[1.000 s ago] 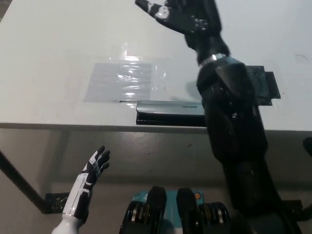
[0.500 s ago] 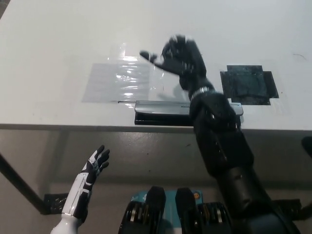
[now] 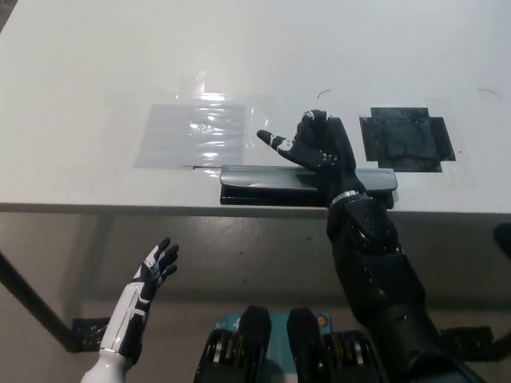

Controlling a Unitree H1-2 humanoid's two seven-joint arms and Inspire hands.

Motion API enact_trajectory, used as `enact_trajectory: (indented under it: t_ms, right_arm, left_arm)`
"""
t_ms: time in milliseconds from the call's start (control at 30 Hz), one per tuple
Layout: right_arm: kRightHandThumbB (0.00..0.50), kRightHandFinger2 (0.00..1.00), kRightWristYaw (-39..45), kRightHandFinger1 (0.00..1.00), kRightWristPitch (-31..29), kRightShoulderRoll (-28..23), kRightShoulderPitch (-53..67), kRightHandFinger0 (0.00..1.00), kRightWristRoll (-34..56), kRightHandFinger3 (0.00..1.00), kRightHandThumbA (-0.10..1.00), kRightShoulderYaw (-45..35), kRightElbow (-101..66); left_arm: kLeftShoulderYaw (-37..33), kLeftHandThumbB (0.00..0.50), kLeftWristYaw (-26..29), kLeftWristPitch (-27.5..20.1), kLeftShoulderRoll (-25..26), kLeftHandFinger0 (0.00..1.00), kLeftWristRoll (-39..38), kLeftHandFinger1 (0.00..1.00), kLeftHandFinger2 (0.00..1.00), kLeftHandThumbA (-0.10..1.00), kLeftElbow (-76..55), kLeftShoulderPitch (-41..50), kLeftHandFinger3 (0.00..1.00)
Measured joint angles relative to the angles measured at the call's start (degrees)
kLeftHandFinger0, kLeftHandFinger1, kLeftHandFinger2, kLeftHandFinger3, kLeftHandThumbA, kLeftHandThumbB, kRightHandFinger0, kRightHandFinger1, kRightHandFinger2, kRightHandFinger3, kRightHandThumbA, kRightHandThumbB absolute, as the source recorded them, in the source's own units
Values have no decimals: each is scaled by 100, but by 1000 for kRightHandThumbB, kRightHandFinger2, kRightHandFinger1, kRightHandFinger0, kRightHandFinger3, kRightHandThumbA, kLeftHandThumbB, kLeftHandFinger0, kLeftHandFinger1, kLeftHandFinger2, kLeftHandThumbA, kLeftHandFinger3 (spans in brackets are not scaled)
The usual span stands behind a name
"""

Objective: The paper pin puncher is placed at the center of the table and close to the robot and the robot uses its right fist to press on the paper pin puncher

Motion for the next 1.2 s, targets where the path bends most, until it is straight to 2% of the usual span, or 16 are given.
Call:
enact_trajectory:
  t_ms: [100, 133, 333, 433, 533, 633, 733, 800, 833, 933, 1000, 1067, 1100, 1133, 1200]
  right_arm:
    - [120, 124, 47, 0, -218, 1, 10, 0, -5, 0, 1000, 7, 179]
    - [110, 130, 58, 0, -274, 2, 13, 1, -7, 2, 1000, 12, 218]
    - [152, 169, 101, 0, -618, 15, 66, 0, -86, 18, 1000, 143, 494]
    - [117, 167, 105, 0, -802, 27, 51, 0, -146, 11, 1000, 238, 754]
    - [99, 182, 103, 0, -1011, 29, -40, 0, -208, 0, 1000, 317, 1095]
    - [118, 309, 101, 2, -1177, 28, -105, 0, -250, 100, 1000, 359, 1312]
    - [134, 330, 100, 38, -1301, 24, -159, 0, -294, 146, 1000, 383, 1458]
    - [149, 317, 99, 39, -1427, 20, -194, 0, -332, 249, 1000, 393, 1578]
    - [154, 292, 99, 8, -1481, 21, -207, 0, -345, 238, 1000, 394, 1641]
    - [143, 247, 99, 0, -1613, 20, -234, 0, -382, 184, 1000, 393, 1766]
    - [143, 165, 100, 0, -1655, 20, -237, 0, -384, 98, 1000, 384, 1778]
    - [117, 75, 100, 0, -1683, 22, -225, 0, -382, 18, 1000, 359, 1735]
    - [111, 73, 105, 0, -1684, 24, -210, 0, -372, 6, 1000, 336, 1642]
    - [140, 83, 116, 0, -1669, 25, -176, 0, -348, 0, 1000, 305, 1390]
    - [159, 92, 143, 0, -1607, 48, 86, 0, -298, 0, 1000, 268, 740]
  left_arm:
    - [-9, 264, 0, 1, 0, 1000, 25, 1000, 1000, 1000, -1, 6, 1000]
    - [-14, 248, 0, 1, -1, 1000, 31, 1000, 1000, 1000, -2, 10, 1000]
    - [-34, 239, -1, 1, 4, 1000, 77, 1000, 1000, 1000, -3, 42, 1000]
    - [-40, 248, -2, 1, 8, 1000, 85, 1000, 1000, 1000, -4, 75, 1000]
    - [-44, 225, -3, 1, 8, 1000, 85, 1000, 1000, 1000, -2, 120, 1000]
    - [-51, 238, -3, 0, 8, 1000, 86, 1000, 1000, 1000, 2, 179, 1000]
    - [-53, 242, -4, 0, 8, 1000, 86, 1000, 1000, 1000, 21, 221, 1000]
    - [-53, 241, -5, 1, 8, 1000, 85, 1000, 1000, 1000, 44, 224, 1000]
    - [-53, 237, -5, 1, 8, 1000, 85, 1000, 1000, 1000, 52, 223, 1000]
    - [-56, 240, -5, -1, 12, 1000, 86, 1000, 1000, 1000, 55, 224, 1000]
    - [-60, 241, -6, -2, 20, 1000, 86, 1000, 1000, 1000, 53, 224, 1000]
    - [-64, 244, -6, -4, 25, 1000, 86, 1000, 1000, 1000, 53, 224, 1000]
    - [-66, 245, -6, -5, 25, 1000, 86, 1000, 1000, 1000, 53, 223, 1000]
    - [-69, 239, -6, -5, 23, 1000, 86, 1000, 1000, 1000, 52, 219, 1000]
    - [-69, 239, -6, -4, 25, 1000, 86, 1000, 1000, 1000, 53, 223, 1000]
